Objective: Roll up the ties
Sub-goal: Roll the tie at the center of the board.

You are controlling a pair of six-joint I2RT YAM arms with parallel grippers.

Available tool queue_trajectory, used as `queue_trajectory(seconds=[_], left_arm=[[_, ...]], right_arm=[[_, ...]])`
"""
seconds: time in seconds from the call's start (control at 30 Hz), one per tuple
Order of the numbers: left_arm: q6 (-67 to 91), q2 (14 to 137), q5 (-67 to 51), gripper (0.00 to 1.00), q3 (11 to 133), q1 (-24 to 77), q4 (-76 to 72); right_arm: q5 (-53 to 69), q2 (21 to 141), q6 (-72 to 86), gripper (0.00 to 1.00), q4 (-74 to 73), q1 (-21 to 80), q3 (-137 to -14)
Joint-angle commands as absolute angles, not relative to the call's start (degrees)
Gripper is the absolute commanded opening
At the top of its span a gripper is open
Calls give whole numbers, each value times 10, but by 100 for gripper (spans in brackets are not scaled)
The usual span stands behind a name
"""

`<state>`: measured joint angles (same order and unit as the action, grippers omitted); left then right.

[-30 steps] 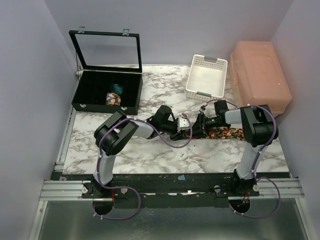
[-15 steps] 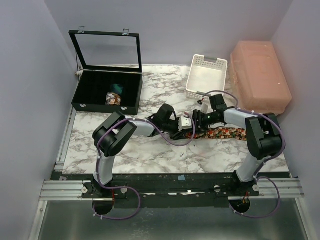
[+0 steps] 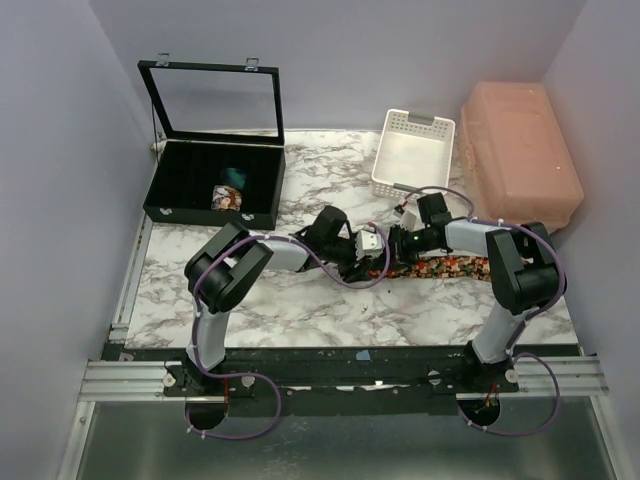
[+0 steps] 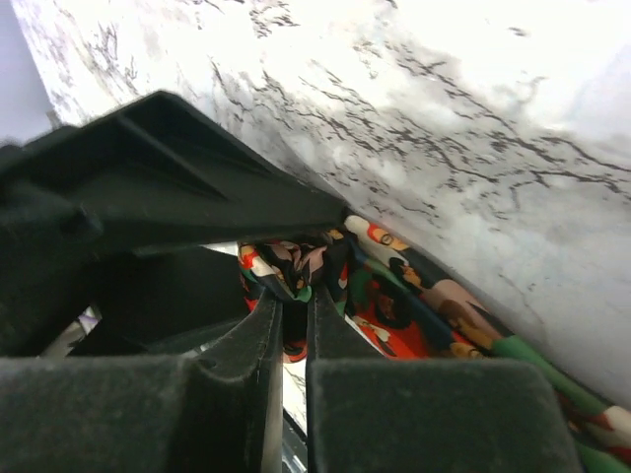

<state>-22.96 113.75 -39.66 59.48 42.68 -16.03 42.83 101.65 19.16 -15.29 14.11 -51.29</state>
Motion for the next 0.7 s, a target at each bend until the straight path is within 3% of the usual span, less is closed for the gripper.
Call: queue_trajectory(seconds=[0.0, 0.13, 0.37, 0.47, 0.67], left_arm=[[-193, 1150, -415, 64, 555, 400, -155], [-157, 1125, -455, 75, 495, 385, -287], [-108, 1144, -463, 78, 485, 386, -386], [-106, 1160, -465, 77, 498, 390, -390], [-132, 1147, -475, 65, 499, 394, -336]], right_arm=[[413, 1079, 146, 1, -161, 115, -462], [458, 1118, 130, 1, -150, 96, -456], [476, 1184, 126, 5, -172, 96, -490], [492, 1200, 118, 7, -168, 96, -509], [511, 1227, 96, 9, -162, 96, -558]])
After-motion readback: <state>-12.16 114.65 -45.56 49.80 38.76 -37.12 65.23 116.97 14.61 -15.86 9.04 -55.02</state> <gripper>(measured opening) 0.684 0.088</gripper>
